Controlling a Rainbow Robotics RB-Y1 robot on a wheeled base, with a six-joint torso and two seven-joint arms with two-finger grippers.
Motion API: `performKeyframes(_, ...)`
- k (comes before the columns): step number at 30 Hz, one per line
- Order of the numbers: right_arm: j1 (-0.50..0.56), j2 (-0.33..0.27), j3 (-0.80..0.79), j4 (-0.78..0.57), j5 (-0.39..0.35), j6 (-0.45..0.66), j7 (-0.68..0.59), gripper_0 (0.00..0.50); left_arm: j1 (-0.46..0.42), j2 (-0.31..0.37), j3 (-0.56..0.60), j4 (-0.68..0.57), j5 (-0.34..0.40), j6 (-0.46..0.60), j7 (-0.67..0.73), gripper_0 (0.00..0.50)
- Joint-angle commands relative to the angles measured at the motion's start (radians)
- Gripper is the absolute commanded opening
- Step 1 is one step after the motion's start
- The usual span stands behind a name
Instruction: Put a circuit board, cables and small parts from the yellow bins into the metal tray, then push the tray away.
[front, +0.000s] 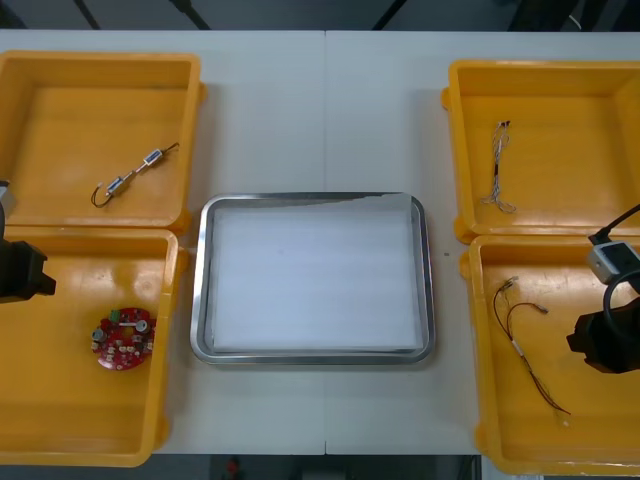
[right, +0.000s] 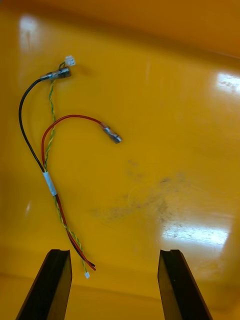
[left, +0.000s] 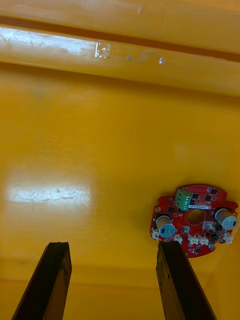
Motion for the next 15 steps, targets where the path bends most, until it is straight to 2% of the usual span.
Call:
performKeyframes(1, 0.012, 0.037, 0.063, 0.004, 0.039, -0.042, -0.02, 0.5, 0.016, 0.013, -0.036, -0.001, -0.009, -0.037, -0.071, 0.5)
performKeyframes(7, 0.012, 0.068, 0.101, 0.061, 0.04, -0.101, -0.019, 0.5, 0.016, 0.015, -0.085, -0.001, -0.016, -0.09, -0.063, 0.5)
performKeyframes(15, -0.009, 0.094, 0.187, 0.122, 0.105, -0.178, -0.029, 0.5, 0.016, 0.013, -0.128, -0.003, -0.032, -0.135, -0.06, 0.5)
